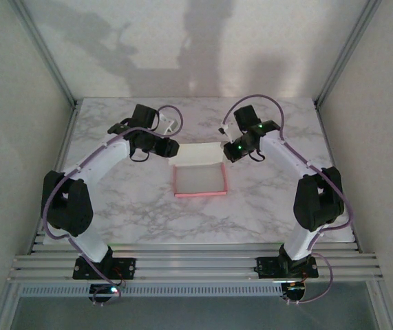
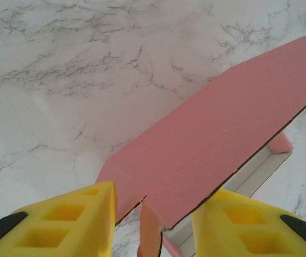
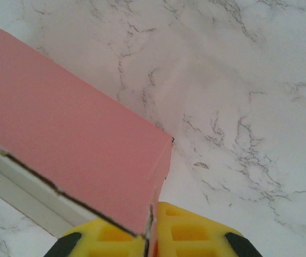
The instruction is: Fold the paper box
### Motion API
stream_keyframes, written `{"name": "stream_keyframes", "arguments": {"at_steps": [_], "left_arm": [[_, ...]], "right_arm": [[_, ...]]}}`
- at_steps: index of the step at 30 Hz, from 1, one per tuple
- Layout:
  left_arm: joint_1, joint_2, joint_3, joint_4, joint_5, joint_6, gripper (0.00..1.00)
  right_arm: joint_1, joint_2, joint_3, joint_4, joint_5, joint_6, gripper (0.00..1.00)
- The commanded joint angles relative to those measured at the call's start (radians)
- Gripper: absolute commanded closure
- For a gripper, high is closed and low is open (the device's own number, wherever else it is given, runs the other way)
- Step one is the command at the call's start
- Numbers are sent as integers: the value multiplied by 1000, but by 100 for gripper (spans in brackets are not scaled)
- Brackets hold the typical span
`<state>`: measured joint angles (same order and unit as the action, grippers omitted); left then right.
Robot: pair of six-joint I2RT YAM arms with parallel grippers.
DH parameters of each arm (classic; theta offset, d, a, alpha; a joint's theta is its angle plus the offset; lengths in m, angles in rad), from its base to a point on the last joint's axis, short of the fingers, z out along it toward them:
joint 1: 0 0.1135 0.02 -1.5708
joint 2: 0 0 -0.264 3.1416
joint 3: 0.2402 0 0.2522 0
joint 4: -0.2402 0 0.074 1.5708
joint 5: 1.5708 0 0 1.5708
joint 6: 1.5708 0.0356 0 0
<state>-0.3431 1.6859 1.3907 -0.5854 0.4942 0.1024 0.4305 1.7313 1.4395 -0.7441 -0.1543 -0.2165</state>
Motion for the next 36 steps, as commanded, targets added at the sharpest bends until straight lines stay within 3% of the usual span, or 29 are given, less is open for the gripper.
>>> {"name": "stream_keyframes", "arguments": {"at_steps": [1,22,28,32,36], "left_arm": [[9,7,46,-59,-2,35,58],[17,91,152,-131,-167,142,25],[50,140,248,-177,-117,219,12],[56,174,284,-209,-66,271,12],[65,191,280,-217,-37,296,18]], "right_arm": [[14,-9,-20,-6,28,9,91],[20,-47,-16,2,42,2,91],[22,-47,-18,0,43,0,91],[25,-41,-14,3,46,-3,91],[26,-44,-7,3,47,-4,91]]}}
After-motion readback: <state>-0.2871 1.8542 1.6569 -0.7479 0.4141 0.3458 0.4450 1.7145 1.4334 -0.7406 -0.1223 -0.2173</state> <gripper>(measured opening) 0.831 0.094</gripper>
